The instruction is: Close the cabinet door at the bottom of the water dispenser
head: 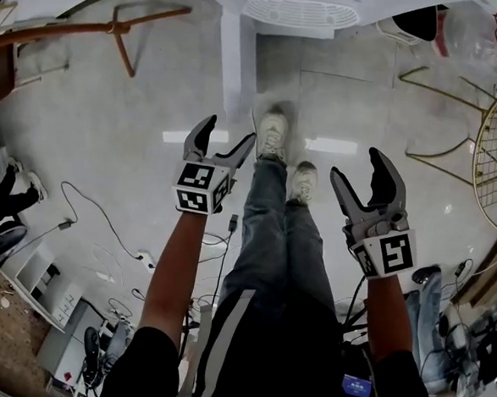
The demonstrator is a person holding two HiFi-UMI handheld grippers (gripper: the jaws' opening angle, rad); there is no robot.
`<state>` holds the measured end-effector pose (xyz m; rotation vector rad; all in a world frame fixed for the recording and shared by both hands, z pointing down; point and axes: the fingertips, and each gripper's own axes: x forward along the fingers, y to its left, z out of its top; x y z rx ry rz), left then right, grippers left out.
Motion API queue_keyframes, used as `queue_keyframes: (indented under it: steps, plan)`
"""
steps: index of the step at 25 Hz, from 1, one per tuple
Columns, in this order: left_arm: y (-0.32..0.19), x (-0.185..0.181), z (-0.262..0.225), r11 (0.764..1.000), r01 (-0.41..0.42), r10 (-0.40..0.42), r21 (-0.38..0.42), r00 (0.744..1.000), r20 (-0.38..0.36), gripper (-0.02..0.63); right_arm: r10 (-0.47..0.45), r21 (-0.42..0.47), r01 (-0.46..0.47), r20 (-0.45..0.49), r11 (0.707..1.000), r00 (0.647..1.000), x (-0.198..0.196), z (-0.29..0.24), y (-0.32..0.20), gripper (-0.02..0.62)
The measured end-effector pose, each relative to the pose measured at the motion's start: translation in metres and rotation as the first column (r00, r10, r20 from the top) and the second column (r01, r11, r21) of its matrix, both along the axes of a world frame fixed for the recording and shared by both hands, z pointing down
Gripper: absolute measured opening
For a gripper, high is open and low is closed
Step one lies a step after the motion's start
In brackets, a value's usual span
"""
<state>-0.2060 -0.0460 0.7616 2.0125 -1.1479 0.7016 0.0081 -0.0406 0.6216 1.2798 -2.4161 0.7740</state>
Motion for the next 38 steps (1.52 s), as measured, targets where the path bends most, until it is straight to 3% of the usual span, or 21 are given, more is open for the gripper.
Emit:
queue_keyframes:
  steps: [4,9,16,21,38]
  plan:
    - [-0.002,-0.003,0.031,0.999,-0.012,0.014,-0.046,0.999,0.037,0.396,0.026,-0.036,-0.025,0.024,0.999,0.999,-0.002,0.012,-0.001,0.307]
    - [-0.009,-0.008,0.054,0.994,0.017,-0.015,-0.107,1.0,0.017,0.396,0.062,-0.056,-0.057,0.076,0.997,0.995,-0.013,0.013,-0.006,0.304]
    - [-0.01,-0.002,0.075,0.982,0.05,-0.054,-0.184,0.998,-0.018,0.394,0.057,-0.052,-0.053,0.071,0.997,0.996,0.001,0.021,0.001,0.293]
    - [-0.01,0.008,0.081,0.979,0.057,-0.063,-0.197,0.998,-0.025,0.394,0.069,-0.049,-0.066,0.069,0.997,0.995,0.011,0.023,0.004,0.284]
    - [-0.014,0.073,0.072,0.97,-0.106,0.093,-0.219,0.993,-0.071,0.388,0.107,-0.054,-0.106,0.027,0.993,0.994,0.033,0.027,0.002,0.27]
